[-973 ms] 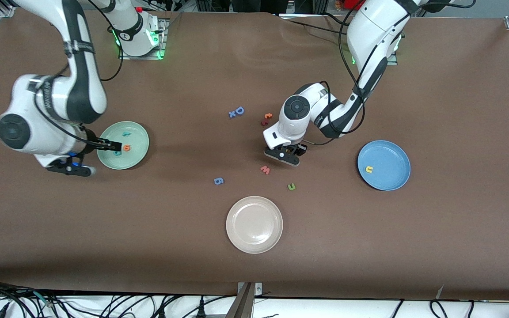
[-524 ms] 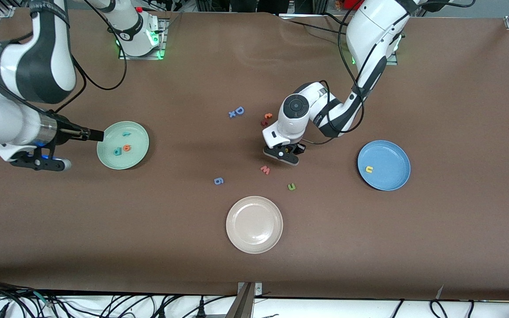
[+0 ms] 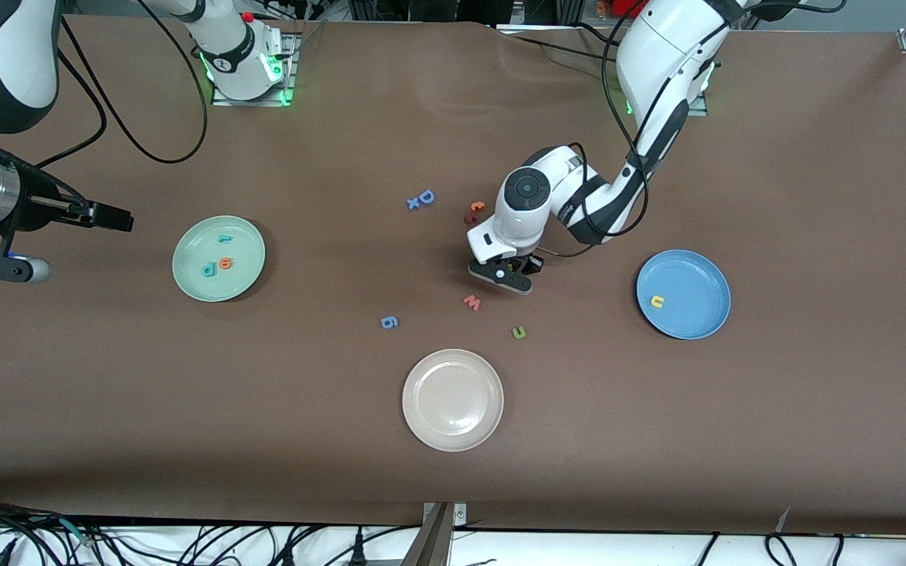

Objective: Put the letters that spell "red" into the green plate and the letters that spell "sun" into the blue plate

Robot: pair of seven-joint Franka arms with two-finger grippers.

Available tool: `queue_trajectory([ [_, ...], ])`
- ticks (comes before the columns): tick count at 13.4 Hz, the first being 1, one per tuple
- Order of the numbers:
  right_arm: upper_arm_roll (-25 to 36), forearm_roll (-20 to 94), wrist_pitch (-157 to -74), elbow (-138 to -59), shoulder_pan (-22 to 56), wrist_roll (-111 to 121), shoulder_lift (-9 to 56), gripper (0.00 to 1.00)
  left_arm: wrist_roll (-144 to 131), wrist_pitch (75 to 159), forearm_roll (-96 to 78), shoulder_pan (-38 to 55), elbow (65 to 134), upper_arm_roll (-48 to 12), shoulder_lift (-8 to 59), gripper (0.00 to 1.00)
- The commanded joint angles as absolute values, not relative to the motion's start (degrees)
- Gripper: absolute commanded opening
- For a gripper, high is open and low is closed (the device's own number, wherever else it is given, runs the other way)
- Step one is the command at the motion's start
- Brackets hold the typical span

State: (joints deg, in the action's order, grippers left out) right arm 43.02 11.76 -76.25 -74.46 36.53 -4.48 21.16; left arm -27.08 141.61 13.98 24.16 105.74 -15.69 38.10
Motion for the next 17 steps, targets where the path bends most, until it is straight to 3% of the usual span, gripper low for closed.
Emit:
queue_trajectory([
  [1,40.45,12.92,-75.06,-72.86,32.72,-3.87,22.15,0.99,-28.04,142.03,16.26,23.91,107.05,-15.38,36.83,0.12],
  [2,36.51,12.92,-74.97,-72.86,28.69,-3.78,21.97,0.99,-27.95,141.94,16.26,23.91,106.96,-15.38,36.83,0.08],
  [9,9.09,3.29,-75.23,-71.98,5.82,-3.34,17.59,0.99,-17.96,135.28,15.29,18.29,104.77,-15.64,33.67,0.07],
  [14,8.70,1.85,-83.91,-82.86,6.24,-2.37,10.47,0.99,-3.81,129.65,15.29,11.35,105.46,-15.64,29.63,0.09],
  [17,8.53,2.20,-84.46,-82.62,6.59,-2.37,10.46,0.99,9.53,129.02,15.12,3.20,106.17,-15.73,28.83,0.09],
])
